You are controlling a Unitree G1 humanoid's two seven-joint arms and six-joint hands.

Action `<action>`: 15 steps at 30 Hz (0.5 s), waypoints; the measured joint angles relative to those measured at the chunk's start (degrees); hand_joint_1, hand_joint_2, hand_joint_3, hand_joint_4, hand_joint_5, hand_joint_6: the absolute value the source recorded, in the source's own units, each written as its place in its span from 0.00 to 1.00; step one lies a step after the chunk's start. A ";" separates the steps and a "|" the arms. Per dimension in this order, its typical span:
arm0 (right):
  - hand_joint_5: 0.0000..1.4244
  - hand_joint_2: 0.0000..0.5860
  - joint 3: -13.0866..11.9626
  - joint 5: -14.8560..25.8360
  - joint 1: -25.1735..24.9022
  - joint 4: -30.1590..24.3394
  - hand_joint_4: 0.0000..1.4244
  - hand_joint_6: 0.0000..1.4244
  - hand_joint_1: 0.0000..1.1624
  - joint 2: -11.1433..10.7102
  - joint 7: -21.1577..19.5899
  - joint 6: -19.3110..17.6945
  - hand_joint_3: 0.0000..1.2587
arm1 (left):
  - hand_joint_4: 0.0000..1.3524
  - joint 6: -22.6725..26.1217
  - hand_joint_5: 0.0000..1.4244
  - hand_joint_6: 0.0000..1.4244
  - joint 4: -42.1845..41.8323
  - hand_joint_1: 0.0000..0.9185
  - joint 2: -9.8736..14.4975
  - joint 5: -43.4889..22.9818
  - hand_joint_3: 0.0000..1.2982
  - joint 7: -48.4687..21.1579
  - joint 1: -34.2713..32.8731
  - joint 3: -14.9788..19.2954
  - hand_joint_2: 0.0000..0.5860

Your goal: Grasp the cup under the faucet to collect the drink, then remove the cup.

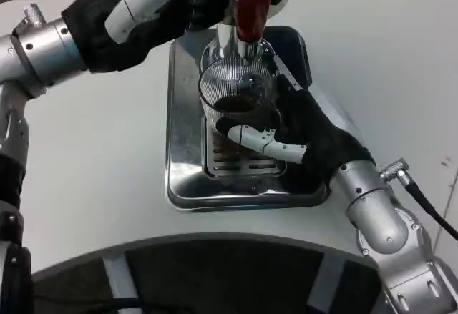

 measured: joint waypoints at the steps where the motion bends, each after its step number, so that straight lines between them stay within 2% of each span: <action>1: 0.00 0.29 0.00 0.00 0.00 -0.04 0.00 0.00 0.41 0.00 0.00 0.00 0.00 | 0.00 0.46 0.07 0.04 -0.47 0.00 0.00 -0.10 0.03 -0.03 0.06 0.17 0.16; 9: 0.00 0.29 0.01 0.00 -0.01 -0.29 0.00 0.00 0.41 -0.01 0.00 0.06 0.00 | 0.00 4.37 0.08 0.05 -6.66 0.00 0.23 -2.47 0.05 -0.27 2.19 1.84 0.16; 15: 0.00 0.29 0.09 -0.01 -0.14 -0.48 0.00 0.00 0.41 -0.12 0.09 0.49 0.00 | 0.00 7.49 0.09 0.05 -12.68 0.00 2.23 -3.70 0.06 0.36 5.34 3.50 0.16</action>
